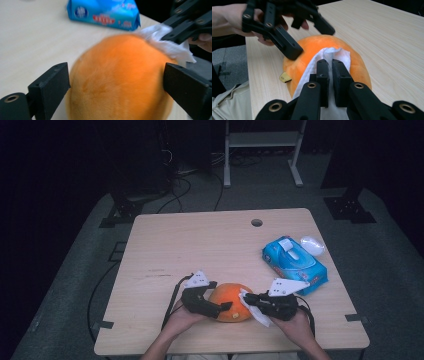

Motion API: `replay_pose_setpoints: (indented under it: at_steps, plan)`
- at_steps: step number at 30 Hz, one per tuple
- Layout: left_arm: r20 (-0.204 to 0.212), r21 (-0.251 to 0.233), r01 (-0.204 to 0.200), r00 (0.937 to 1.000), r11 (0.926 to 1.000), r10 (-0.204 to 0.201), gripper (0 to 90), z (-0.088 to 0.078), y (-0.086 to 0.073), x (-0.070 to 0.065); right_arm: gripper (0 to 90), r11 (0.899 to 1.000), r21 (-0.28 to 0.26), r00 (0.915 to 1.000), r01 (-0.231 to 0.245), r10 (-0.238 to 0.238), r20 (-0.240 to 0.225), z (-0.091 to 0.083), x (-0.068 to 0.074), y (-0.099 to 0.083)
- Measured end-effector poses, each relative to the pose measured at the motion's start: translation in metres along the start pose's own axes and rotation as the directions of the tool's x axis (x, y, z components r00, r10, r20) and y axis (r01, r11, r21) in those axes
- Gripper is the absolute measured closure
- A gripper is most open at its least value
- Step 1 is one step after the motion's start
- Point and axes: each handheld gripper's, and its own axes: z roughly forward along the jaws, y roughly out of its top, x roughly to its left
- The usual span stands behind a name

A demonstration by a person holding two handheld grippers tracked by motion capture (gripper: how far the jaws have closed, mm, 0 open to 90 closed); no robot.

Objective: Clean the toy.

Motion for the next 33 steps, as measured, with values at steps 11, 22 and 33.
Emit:
replay_pose_setpoints:
  at_steps: [11,22,33]
  plan:
    - [-0.237,-0.121,-0.264,0.9436,0.9568,0.231,50.1,-0.012,0.01,-0.023,83.7,0.998,-0.047,0.9973,-0.046,0.048,0.055,0.0,-0.008,0.01]
    - [-0.228,-0.059,-0.264,0.9424,0.9627,0.245,40.0,-0.002,-0.004,-0.023,83.7,0.969,-0.055,0.9636,-0.242,0.246,0.103,0.01,-0.041,-0.018]
    - [-0.232,-0.019,-0.344,0.915,0.939,0.33,39.1,0.003,-0.006,-0.037,83.7,0.985,-0.049,0.9789,-0.168,0.172,0.11,0.01,-0.025,-0.007]
